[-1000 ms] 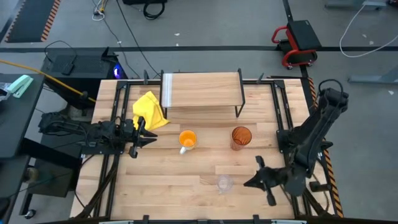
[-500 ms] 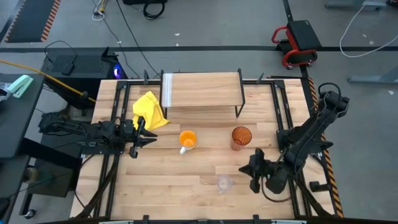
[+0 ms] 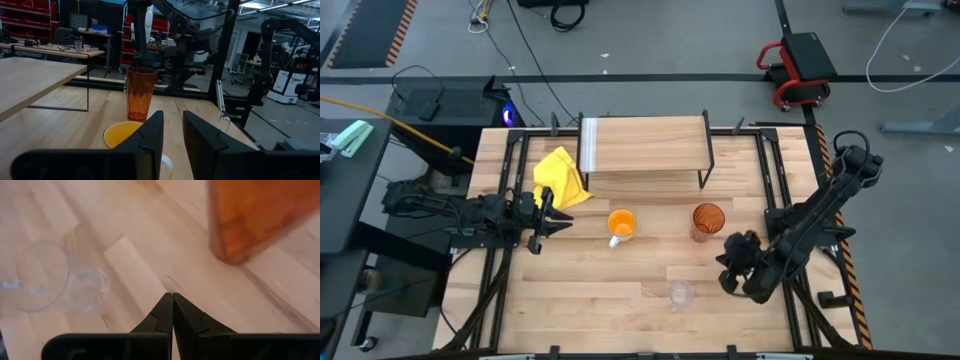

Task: Stack small to large cups/mugs on shelf
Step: Put the brown cup on the shelf

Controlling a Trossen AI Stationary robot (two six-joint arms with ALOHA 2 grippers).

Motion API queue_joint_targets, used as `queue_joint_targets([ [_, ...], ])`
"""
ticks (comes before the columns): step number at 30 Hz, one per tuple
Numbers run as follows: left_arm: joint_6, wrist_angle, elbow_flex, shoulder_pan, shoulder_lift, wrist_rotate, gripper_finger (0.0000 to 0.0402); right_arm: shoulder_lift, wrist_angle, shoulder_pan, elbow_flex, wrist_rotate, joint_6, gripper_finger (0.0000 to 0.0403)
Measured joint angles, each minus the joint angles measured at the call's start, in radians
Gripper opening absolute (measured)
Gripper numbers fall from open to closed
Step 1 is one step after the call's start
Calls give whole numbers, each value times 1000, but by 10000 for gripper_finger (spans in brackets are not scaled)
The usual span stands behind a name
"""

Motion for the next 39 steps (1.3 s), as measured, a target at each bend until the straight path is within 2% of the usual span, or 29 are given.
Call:
queue_joint_targets([
  [6,0,-6,0,0,0,0,83,-74,-86,-1,0,-7,92,12],
  [10,0,-9,0,0,0,0,86,-139,-176,-22,0,-86,112,13],
  [14,0,-12,0,0,0,0,84,-211,-248,-53,0,-102,110,22],
  [21,0,-24,0,0,0,0,79,-316,-278,-117,0,-102,34,52],
  [27,0,-23,0,0,0,0,84,-393,-288,-180,7,-102,30,76],
  [31,0,-23,0,0,0,0,80,-406,-311,-213,46,-66,16,79],
  [39,-1,-26,0,0,0,0,78,-364,-311,-340,181,-43,-197,80],
])
